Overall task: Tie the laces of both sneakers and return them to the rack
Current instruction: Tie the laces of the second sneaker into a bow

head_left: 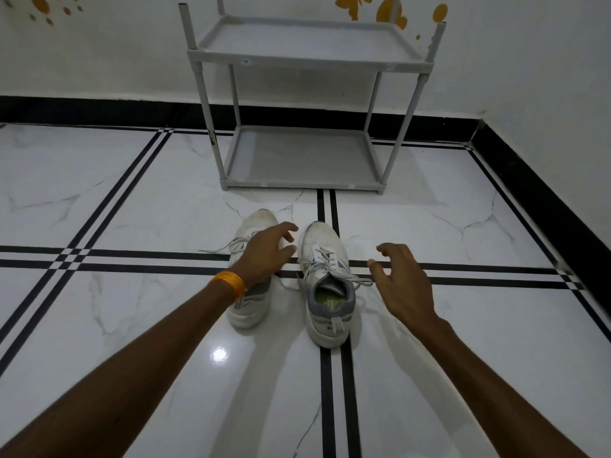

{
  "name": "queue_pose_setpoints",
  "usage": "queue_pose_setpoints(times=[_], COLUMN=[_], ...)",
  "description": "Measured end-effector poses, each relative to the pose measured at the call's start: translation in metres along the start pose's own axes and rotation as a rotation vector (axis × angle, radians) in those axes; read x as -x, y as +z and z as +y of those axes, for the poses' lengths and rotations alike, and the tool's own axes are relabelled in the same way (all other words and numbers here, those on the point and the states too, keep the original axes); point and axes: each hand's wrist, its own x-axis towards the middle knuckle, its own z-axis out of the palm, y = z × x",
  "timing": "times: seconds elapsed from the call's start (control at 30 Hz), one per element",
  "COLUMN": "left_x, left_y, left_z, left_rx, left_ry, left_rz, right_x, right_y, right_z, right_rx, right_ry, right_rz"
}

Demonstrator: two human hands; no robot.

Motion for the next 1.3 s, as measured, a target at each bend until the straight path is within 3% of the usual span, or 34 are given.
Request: queue_pose_setpoints(times=[0.07, 0.13, 0.23, 0.33, 0.47, 0.6, 0.67, 0.73, 0.83, 1.07, 1.3], left_x=[0.006, 0.011, 0.015, 0.015, 0.018, 0.016, 0.012, 0.007, -0.004, -0.004, -0.009], left_y=[0.017, 0.041, 0.063, 0.068, 0.078, 0.085, 0.089, 0.089, 0.086, 0.083, 0.074], left_z=[0.014, 0.022, 0.019, 0.011, 0.008, 0.01, 0.011, 0.013, 0.012, 0.014, 0.012], left_rx=[0.05, -0.066, -0.143, -0.242, -0.348, -0.306, -0.209, -0.042, 0.021, -0.048, -0.211], left_ry=[0.029, 0.06, 0.069, 0.072, 0.024, -0.073, -0.19, -0.295, -0.289, -0.229, -0.125], left_rz=[-0.053, -0.207, -0.161, -0.06, -0.066, 0.04, 0.076, 0.097, 0.116, 0.11, 0.049], right_x=[0.0, 0.001, -0.003, -0.006, -0.007, -0.012, -0.012, -0.015, -0.022, -0.017, -0.019], right_y=[0.006, 0.023, 0.038, 0.044, 0.046, 0.048, 0.054, 0.061, 0.071, 0.089, 0.091], right_z=[-0.022, -0.034, -0.028, -0.019, -0.013, -0.009, -0.012, -0.014, -0.016, -0.018, -0.012], right_rx=[0.143, 0.337, 0.452, 0.318, -0.008, -0.472, -0.579, -0.595, -0.603, -0.657, -0.607], right_ry=[-0.135, -0.242, -0.187, -0.086, 0.075, 0.362, 0.45, 0.457, 0.514, 0.583, 0.47], right_rz=[-0.182, -0.366, -0.319, -0.223, -0.193, -0.279, -0.281, -0.241, -0.166, 0.059, 0.03])
